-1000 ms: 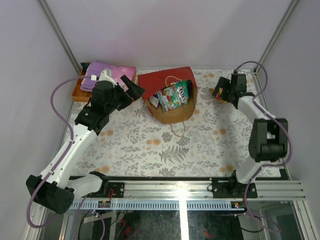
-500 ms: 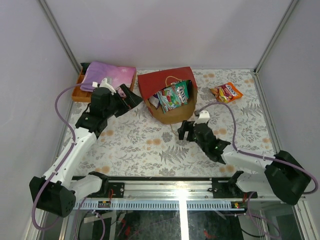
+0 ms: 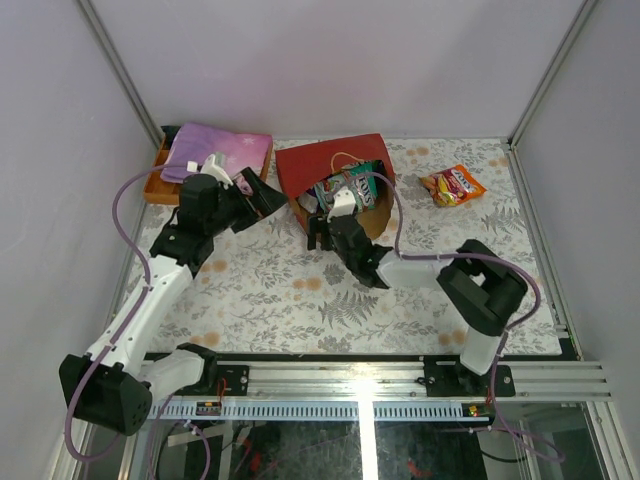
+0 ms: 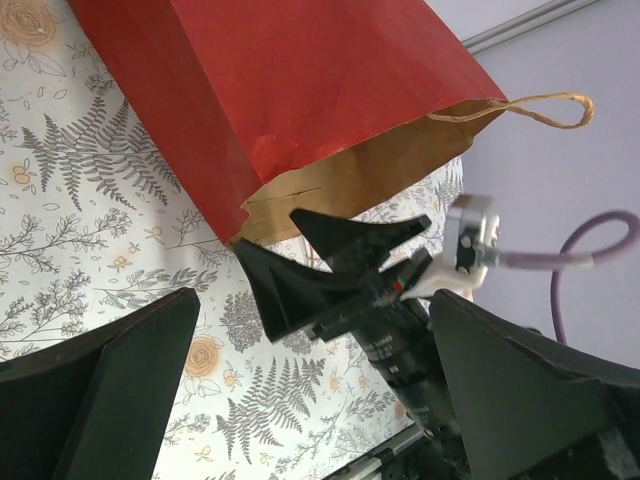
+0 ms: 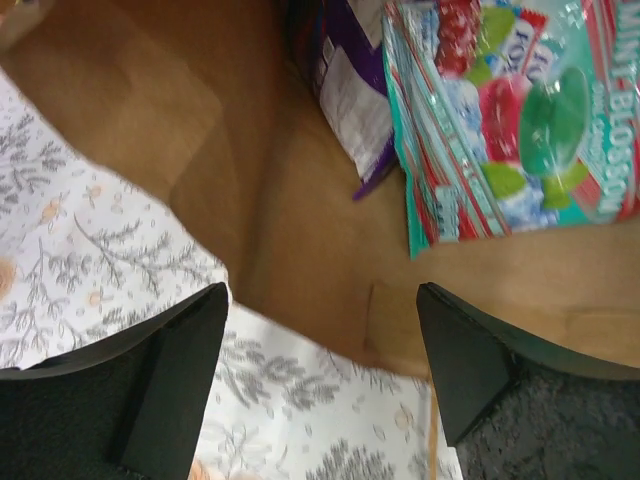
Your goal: Take the snacks out of the paper bag
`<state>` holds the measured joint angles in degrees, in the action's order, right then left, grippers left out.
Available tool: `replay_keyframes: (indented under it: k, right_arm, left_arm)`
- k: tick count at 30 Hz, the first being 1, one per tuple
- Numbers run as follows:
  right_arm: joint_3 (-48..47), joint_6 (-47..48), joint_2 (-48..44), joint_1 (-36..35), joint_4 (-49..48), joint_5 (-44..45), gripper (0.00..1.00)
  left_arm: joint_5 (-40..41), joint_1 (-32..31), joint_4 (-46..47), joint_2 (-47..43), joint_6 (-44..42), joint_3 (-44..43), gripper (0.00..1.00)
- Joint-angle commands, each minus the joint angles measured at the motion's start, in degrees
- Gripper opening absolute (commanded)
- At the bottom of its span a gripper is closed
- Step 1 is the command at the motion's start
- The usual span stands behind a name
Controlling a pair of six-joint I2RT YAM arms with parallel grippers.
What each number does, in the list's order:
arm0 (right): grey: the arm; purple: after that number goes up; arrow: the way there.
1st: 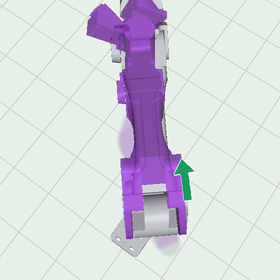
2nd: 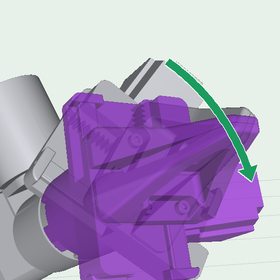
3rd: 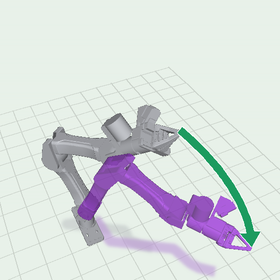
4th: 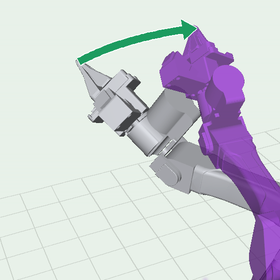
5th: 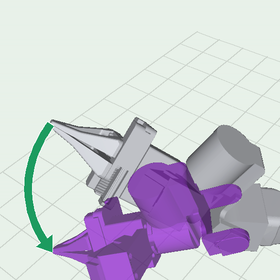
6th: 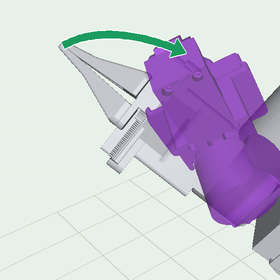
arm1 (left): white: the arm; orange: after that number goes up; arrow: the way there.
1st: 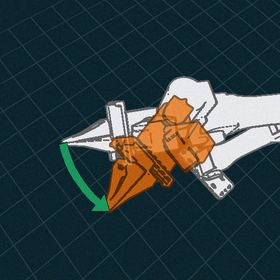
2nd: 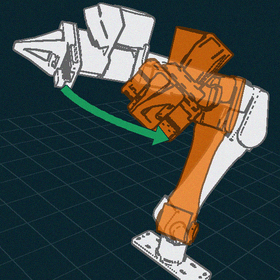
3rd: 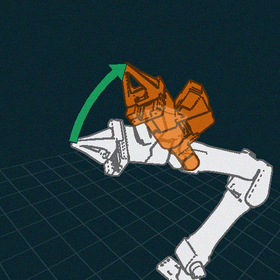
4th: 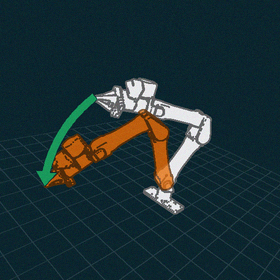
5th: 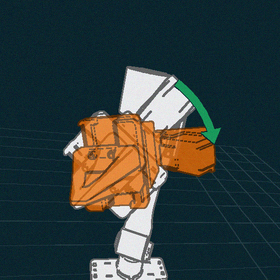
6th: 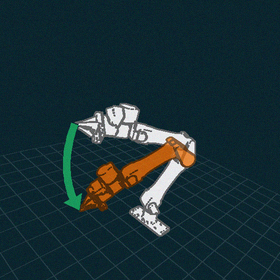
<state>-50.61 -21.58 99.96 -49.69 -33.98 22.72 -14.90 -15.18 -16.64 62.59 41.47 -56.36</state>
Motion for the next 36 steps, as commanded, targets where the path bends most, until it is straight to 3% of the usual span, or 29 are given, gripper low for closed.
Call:
replay_keyframes:
  k: [1,15,20,29,33,36]
  right_arm:
    - [-7.8,3.1,5.5,1.7,-2.7,-0.4,0.83]
    - [-20.1,8.1,19.1,5.9,0.9,6.3,0.81]
    - [-15.3,7.8,13.3,6.1,-1.0,4.0,0.81]
    - [3.0,-0.3,-3.8,6.1,-5.4,-16.0,0.79]
    - [5.4,-0.6,-6.7,6.0,-3.3,-12.8,0.76]
    - [0.7,1.5,-2.7,6.0,1.6,-10.8,0.74]
  left_arm:
    - [-1.4,1.1,1.2,-1.6,-2.5,0.1,1.0]
    - [-2.7,2.7,-1.4,-3.1,-5.7,0.7,1.0]
    - [-1.3,3.1,-3.3,-4.4,-7.1,0.4,1.0]
    - [-3.1,3.2,-1.8,-3.8,-6.7,0.9,1.0]
    - [-3.3,3.3,-1.3,-4.1,-6.4,1.2,1.0]
    - [-3.8,3.3,-0.9,-4.2,-6.1,1.4,1.0]
